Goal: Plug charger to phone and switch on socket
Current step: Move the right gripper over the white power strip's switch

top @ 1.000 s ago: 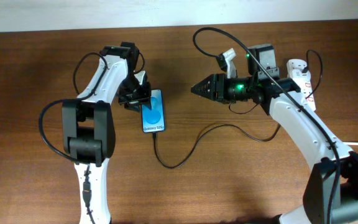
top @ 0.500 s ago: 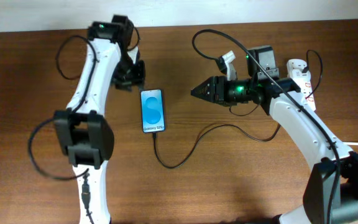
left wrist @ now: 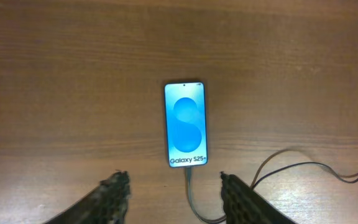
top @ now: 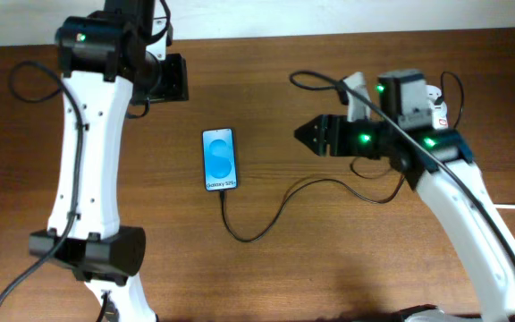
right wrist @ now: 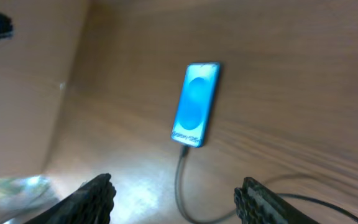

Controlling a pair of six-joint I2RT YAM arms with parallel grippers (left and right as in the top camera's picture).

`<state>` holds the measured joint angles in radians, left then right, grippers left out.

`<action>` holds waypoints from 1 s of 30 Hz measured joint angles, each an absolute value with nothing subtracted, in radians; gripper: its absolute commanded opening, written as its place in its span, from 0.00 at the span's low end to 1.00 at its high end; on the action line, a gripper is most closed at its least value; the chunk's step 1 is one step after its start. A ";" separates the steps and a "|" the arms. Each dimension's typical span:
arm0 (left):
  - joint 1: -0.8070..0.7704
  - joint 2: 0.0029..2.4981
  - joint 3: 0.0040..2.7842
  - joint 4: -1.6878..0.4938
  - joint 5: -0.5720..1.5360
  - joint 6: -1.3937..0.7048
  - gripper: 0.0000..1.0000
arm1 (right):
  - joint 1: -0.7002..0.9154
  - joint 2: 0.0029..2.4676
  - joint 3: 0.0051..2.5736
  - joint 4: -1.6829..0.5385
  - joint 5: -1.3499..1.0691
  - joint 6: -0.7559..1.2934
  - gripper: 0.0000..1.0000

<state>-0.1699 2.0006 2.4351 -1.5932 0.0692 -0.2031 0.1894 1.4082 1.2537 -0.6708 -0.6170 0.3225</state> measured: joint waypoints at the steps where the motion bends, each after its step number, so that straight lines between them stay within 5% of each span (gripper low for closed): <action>1: -0.170 1.988 2.435 -1.594 0.065 -0.205 0.65 | 0.189 1.369 1.254 -0.693 -0.561 0.318 0.70; 3: -0.170 1.976 2.435 -1.594 0.059 -0.204 0.77 | 0.185 1.317 1.256 -0.726 -0.483 0.314 0.70; 4: -0.170 1.974 2.435 -1.597 0.056 -0.204 0.99 | 0.179 1.296 1.259 -0.756 -0.451 0.313 0.70; 15: -0.170 1.974 2.435 -1.605 0.047 -0.206 0.99 | -0.250 1.227 1.361 -0.966 -0.294 0.251 0.70; 30: -0.170 1.974 2.435 -1.609 0.047 -0.206 0.99 | -0.659 1.341 1.367 -0.860 -0.293 0.260 0.77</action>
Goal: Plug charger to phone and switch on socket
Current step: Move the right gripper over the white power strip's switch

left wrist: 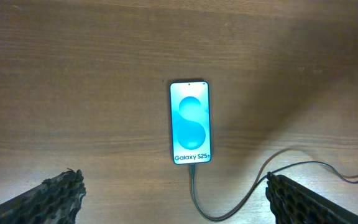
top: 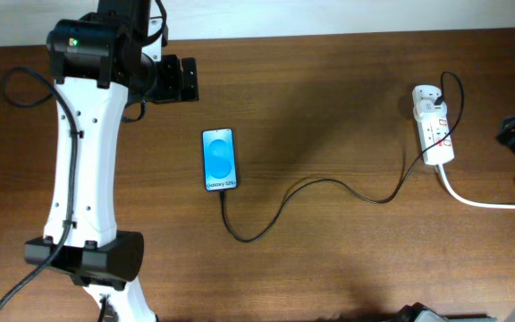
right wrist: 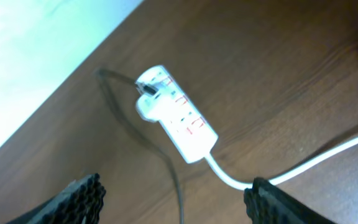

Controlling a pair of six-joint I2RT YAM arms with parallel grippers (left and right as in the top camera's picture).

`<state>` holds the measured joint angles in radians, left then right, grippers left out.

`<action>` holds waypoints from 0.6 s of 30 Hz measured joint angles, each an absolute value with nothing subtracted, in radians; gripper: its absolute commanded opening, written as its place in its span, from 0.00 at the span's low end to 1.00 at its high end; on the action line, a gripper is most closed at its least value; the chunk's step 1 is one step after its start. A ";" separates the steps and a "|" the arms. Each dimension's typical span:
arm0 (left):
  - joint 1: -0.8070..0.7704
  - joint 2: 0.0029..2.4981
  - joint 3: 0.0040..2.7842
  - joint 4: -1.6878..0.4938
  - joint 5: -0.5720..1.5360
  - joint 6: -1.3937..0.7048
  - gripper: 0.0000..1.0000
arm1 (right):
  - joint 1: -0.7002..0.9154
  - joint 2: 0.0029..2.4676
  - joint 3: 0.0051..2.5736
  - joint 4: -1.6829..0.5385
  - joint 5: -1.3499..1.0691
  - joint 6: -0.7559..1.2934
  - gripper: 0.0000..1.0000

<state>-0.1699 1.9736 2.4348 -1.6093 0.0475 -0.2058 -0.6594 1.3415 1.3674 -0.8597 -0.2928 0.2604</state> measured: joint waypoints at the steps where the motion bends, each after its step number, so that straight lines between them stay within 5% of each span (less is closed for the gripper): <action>1: -0.170 1.974 2.435 -1.609 0.047 -0.206 0.99 | -0.682 1.386 1.368 -0.836 -0.306 0.267 0.77; 18: -0.170 1.974 2.435 -1.609 0.047 -0.206 0.99 | -0.647 1.815 1.368 -0.505 -0.347 0.227 0.78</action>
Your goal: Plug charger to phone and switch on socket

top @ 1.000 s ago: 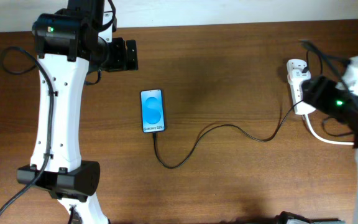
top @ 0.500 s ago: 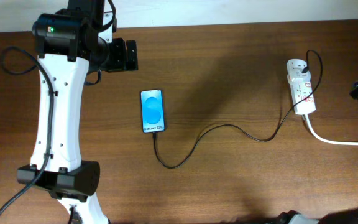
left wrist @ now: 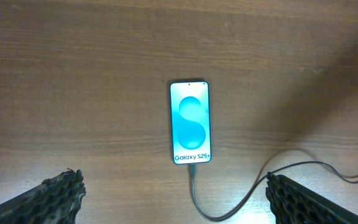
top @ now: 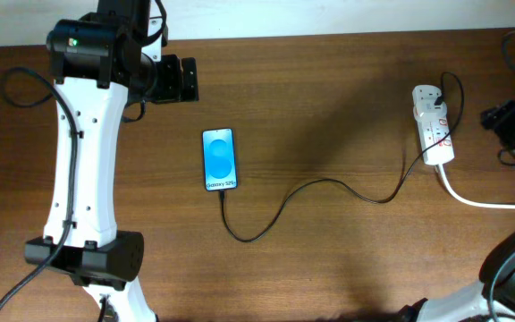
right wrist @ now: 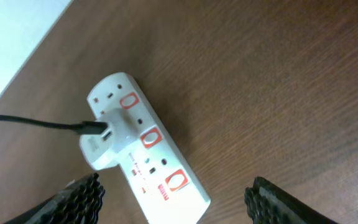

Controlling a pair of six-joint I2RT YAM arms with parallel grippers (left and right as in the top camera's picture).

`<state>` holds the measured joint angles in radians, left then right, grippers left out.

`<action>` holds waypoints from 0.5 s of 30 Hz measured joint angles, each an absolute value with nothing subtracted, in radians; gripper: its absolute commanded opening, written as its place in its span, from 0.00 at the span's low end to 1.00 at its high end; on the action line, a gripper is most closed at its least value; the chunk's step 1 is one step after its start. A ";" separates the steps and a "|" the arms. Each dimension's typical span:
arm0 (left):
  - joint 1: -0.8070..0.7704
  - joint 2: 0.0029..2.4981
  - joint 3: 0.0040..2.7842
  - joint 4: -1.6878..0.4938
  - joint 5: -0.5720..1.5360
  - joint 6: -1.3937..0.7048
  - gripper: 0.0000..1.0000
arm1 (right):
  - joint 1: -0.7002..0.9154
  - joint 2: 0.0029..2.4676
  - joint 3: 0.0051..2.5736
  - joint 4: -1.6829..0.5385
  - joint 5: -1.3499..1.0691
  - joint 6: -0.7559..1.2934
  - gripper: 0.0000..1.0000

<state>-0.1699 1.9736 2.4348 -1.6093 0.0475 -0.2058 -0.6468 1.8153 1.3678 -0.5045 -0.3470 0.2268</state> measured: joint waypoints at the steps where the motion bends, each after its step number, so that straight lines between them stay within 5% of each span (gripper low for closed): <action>1: -0.170 1.974 2.435 -1.609 0.047 -0.206 0.99 | -0.644 1.825 1.368 -0.497 -0.340 0.223 0.78; 15: -0.170 1.974 2.435 -1.609 0.047 -0.206 0.99 | -0.601 1.917 1.368 -0.403 -0.287 0.159 0.79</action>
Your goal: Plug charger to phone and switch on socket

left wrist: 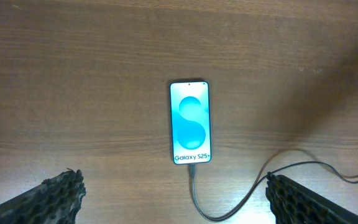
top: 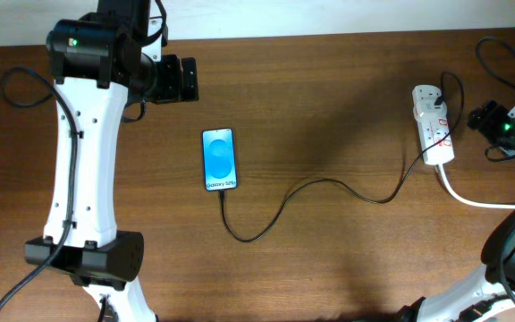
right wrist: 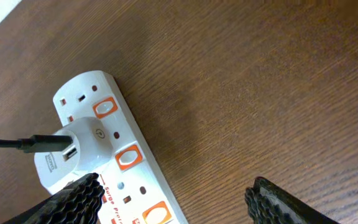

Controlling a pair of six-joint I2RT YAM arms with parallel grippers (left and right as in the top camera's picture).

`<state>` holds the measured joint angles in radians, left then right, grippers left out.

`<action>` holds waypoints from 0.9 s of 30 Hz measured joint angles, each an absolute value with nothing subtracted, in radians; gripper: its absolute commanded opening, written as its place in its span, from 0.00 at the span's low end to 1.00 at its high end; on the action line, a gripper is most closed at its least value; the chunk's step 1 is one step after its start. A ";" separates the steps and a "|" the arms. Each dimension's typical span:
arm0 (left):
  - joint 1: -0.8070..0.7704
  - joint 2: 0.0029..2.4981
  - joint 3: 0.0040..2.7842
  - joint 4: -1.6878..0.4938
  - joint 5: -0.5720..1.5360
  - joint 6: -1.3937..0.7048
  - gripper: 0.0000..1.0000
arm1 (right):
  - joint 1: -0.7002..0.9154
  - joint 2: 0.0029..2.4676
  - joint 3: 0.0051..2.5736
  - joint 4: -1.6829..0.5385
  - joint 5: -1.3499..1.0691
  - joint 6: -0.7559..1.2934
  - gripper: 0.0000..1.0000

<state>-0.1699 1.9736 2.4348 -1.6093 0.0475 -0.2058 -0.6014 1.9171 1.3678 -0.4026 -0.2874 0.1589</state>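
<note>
The phone (top: 220, 159) lies face up with its blue screen lit, also in the left wrist view as the phone (left wrist: 190, 122). A black cable (top: 311, 188) runs from its bottom edge to a white charger plug (right wrist: 82, 146) seated in the white power strip (top: 433, 125). The strip (right wrist: 135, 186) has orange switches (right wrist: 129, 156). My left gripper (top: 184, 79) hangs open, high above the phone, fingers (left wrist: 55, 196) wide apart. My right gripper (top: 490, 117) is open just right of the strip, one fingertip (right wrist: 73, 199) over its edge.
A white mains lead (top: 485, 201) leaves the strip toward the right table edge. The table's far edge shows behind the strip. Bare brown wood (top: 347, 89) lies between phone and strip.
My right gripper has moved a little closer to the power strip, which looms larger in its wrist view. The left arm, phone and cable are where they were.
My right gripper was open over the table's middle, near the phone, and the left gripper's fingers stood narrower. Then the right arm was at the far right edge and the left fingers were wide apart. The right gripper then stood beside the strip, now closer.
</note>
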 measured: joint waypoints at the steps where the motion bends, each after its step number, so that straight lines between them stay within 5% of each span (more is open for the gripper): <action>1: -0.170 1.974 2.435 -1.609 0.047 -0.206 0.99 | -0.601 1.918 1.368 -0.395 -0.284 0.154 0.79; 27: -0.170 1.974 2.435 -1.609 0.047 -0.206 0.99 | -0.522 2.052 1.368 -0.310 -0.199 0.022 0.80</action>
<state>-0.1699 1.9736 2.4348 -1.6093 0.0475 -0.2058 -0.5224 2.0521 1.3682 -0.3096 -0.1989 0.0219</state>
